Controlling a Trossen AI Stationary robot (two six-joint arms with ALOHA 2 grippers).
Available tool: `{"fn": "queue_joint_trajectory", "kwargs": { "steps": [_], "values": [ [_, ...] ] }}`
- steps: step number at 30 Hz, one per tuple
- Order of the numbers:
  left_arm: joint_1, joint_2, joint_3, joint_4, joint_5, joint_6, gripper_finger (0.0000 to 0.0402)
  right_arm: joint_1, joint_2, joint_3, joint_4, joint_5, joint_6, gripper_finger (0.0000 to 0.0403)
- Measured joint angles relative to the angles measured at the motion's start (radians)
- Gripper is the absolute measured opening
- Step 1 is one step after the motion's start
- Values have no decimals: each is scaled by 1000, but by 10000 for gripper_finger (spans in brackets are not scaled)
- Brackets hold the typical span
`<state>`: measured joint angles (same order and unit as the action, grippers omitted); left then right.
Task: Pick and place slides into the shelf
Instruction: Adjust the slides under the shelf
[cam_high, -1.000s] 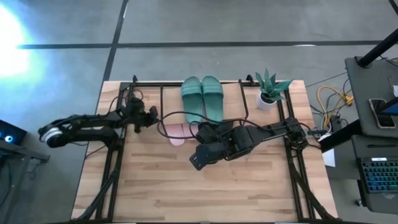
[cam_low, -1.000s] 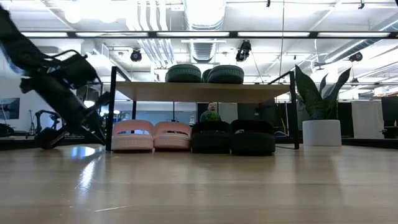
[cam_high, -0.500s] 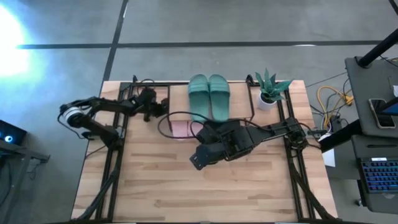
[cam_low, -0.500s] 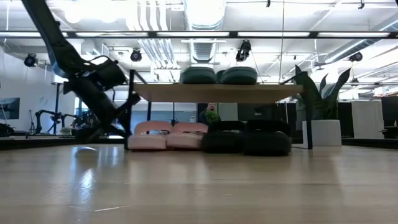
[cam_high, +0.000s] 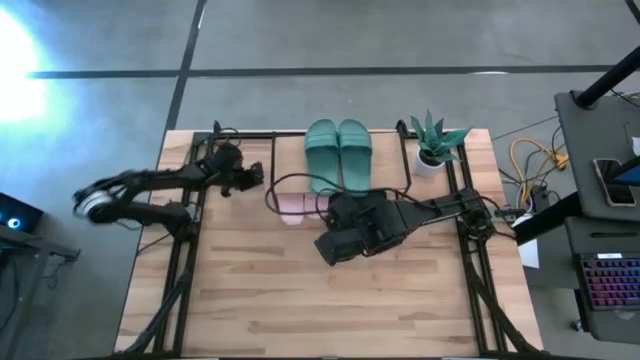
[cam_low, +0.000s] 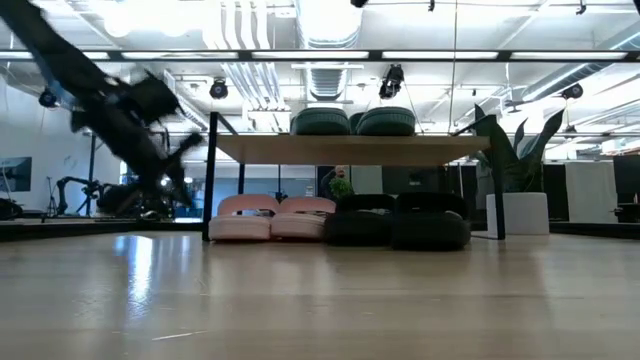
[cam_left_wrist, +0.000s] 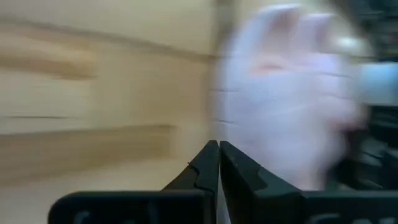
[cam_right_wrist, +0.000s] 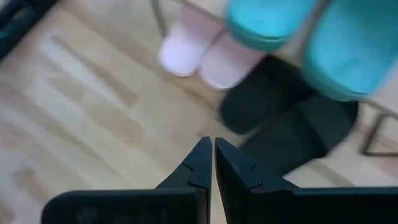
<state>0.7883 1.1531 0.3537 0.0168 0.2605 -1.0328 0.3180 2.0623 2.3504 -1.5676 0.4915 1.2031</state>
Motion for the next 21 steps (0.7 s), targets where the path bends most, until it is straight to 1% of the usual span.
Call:
{"fn": "queue_joint_trajectory", "kwargs": {
  "steps": [2, 5, 7, 9, 11, 13, 16, 18, 21],
  "values": [
    [-1, -126, -10, -1, 19, 0, 0, -24, -14, -3, -4, 0, -7, 12],
    [-1, -299, -18, -51, -12, -6, 0, -82, -51, -5, -3, 0, -60, 12],
    [2, -382, -18, -128, -35, -3, 0, -138, -78, -12, -2, 2, -100, 12],
    [3, -434, -20, -190, -35, 2, 0, -203, -102, -28, -5, 3, -138, 12],
    [1, -465, -21, -202, -11, 11, 0, -265, -115, -40, -3, -20, -173, 12],
    [-2, -477, -21, -187, 23, 11, 0, -317, -124, -53, -3, -73, -205, 12],
    [-6, -475, -21, -143, 62, 11, 0, -350, -125, -82, 30, -127, -239, 12],
    [-12, -464, -18, -110, 102, 10, 0, -350, -118, -105, 102, -171, -261, 12],
    [-26, -439, -9, -81, 108, 14, 0, -346, -103, -143, 252, -258, -294, 12]
  ]
}}
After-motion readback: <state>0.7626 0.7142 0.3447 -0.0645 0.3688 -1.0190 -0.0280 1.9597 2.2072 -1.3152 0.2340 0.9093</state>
